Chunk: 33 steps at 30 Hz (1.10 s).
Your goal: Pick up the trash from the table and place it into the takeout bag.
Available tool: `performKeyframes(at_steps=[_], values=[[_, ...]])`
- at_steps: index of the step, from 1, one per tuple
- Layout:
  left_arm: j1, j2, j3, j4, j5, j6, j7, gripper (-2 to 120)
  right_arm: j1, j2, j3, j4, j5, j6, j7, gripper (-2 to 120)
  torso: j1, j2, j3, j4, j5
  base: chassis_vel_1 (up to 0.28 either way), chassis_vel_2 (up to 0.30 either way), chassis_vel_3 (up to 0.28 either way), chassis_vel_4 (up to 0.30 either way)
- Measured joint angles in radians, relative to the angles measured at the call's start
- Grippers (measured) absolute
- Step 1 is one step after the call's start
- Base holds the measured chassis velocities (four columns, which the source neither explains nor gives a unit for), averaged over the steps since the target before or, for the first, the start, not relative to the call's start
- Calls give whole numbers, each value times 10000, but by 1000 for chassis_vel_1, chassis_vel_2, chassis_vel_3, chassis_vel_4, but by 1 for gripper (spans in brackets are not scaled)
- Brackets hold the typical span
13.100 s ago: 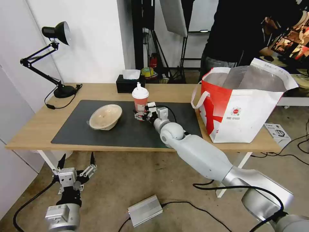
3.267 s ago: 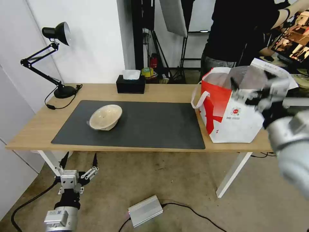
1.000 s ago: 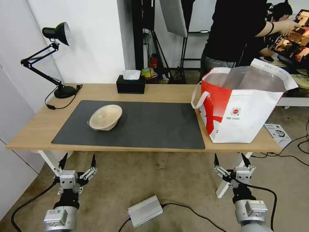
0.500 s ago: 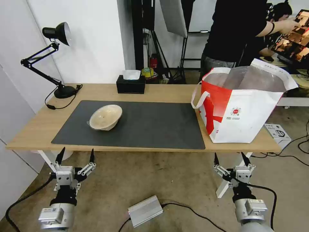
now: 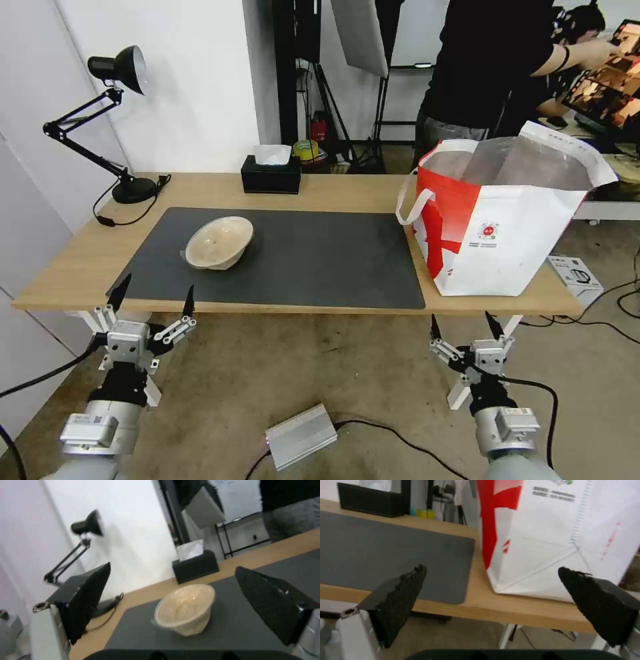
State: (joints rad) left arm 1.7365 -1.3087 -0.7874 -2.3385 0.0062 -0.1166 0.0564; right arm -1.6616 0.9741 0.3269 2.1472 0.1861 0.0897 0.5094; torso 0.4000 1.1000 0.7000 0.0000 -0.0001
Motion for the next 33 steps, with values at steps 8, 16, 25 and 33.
performKeyframes(at_steps=[8, 16, 25, 33], values=[[-500, 2038, 33, 862, -20, -454, 565, 100, 279, -51, -406, 0, 1, -215, -5, 100, 0, 0, 0, 0, -1, 0, 0, 0, 0], [-1181, 3490, 96, 1562, -238, -610, 714, 100, 181, -96, -373, -35, -1, -238, -17, 100, 0, -1, 1, 0, 0, 0, 0, 0, 0], [-1727, 4211, 206, 1972, -582, -547, 735, 100, -69, -163, -181, -85, -7, -225, -26, 100, 0, 0, 0, 0, -1, 0, 0, 0, 0], [-2151, 4656, 403, 2213, -685, -463, 713, 100, -159, -133, -42, -112, -10, -169, 12, 100, 0, 0, 0, 0, 1, 0, 0, 0, 0]])
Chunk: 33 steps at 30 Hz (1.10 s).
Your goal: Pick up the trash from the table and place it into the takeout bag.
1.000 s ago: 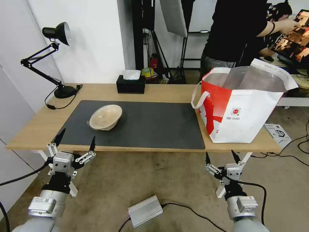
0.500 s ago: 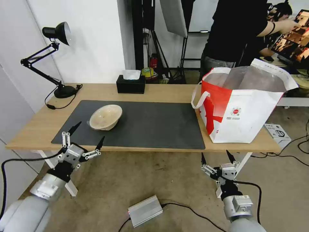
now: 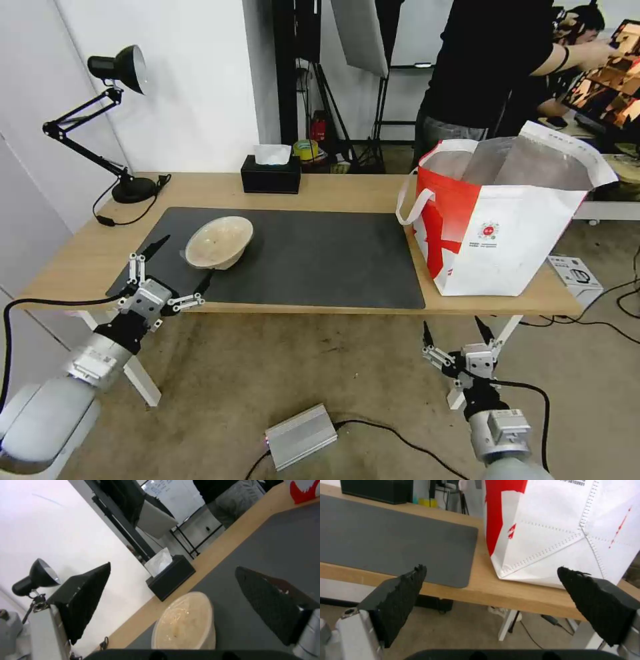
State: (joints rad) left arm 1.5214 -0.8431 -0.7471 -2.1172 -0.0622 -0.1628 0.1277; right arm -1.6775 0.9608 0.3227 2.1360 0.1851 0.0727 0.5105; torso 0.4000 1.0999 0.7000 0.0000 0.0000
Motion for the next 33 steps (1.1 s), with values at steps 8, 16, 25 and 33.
performKeyframes(at_steps=[8, 16, 25, 33], values=[[-303, 317, 137, 209, -90, 41, -2, 100, -57, 167, 156, -75, 2, 56, 61, 100, 0, 0, 0, 0, 0, 0, 0, 0, 0], [-422, 647, 332, 391, -104, 41, 132, 100, -72, 298, 248, -146, 4, 154, 77, 100, 0, 0, 0, 0, 0, 0, 0, 0, 0], [-505, 934, 498, 700, -118, -26, 636, 100, 61, 346, 255, -145, 18, 126, 80, 100, 0, 0, 0, 0, 0, 0, 0, 0, 0], [-705, 1037, 734, 1004, -133, -75, 847, 100, 120, 365, 219, -192, 26, 88, 80, 100, 0, 0, 0, 0, 1, 0, 0, 0, 0]])
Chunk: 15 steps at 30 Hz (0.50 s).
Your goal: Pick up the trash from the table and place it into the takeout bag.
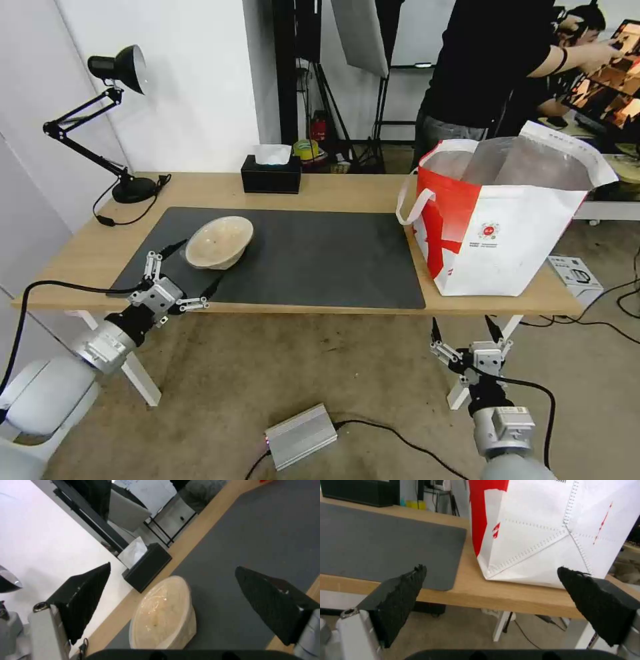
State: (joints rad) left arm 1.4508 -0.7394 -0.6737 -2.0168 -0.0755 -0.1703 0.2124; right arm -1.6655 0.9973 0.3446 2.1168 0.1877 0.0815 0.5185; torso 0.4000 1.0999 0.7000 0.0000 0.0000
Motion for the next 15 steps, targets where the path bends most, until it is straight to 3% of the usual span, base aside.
performKeyframes(at_steps=[15], values=[[-480, 107, 280, 1005, 21, -242, 184, 100, 45, 102, -52, -136, -3, -41, -7, 100, 0, 0, -1, 0, 0, 0, 0, 0, 0]])
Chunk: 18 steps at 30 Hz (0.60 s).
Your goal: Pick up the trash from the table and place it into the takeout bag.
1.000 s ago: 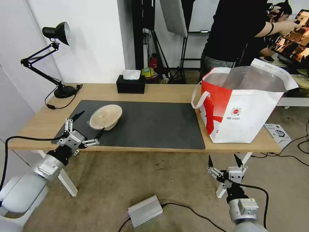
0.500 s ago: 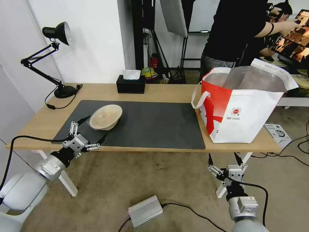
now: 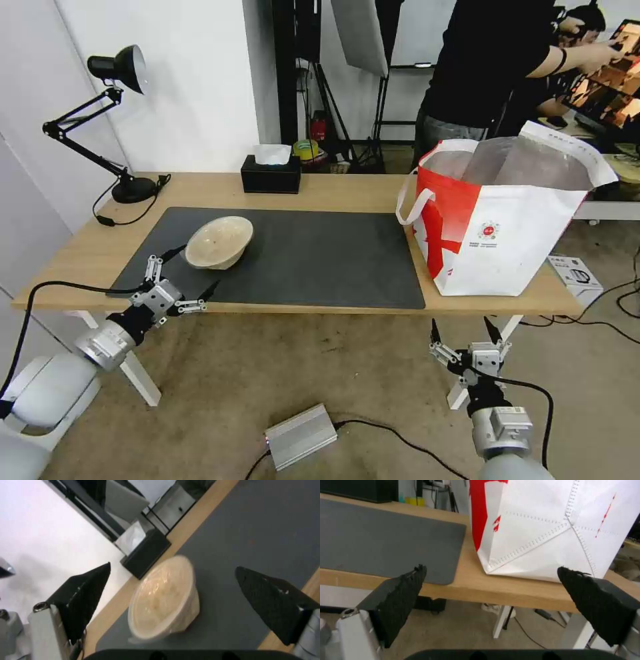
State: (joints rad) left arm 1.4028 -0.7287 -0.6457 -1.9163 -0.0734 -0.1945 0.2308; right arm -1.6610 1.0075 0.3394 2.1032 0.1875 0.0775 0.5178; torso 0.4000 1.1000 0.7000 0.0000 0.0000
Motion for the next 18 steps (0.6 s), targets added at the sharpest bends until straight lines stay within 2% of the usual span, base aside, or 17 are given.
performKeyframes(at_steps=[18], values=[[-1542, 120, 1082, 1868, 49, -250, 90, 100, 101, 127, -70, -106, -29, -40, -30, 100, 0, 0, 0, 0, -1, 0, 0, 0, 0]])
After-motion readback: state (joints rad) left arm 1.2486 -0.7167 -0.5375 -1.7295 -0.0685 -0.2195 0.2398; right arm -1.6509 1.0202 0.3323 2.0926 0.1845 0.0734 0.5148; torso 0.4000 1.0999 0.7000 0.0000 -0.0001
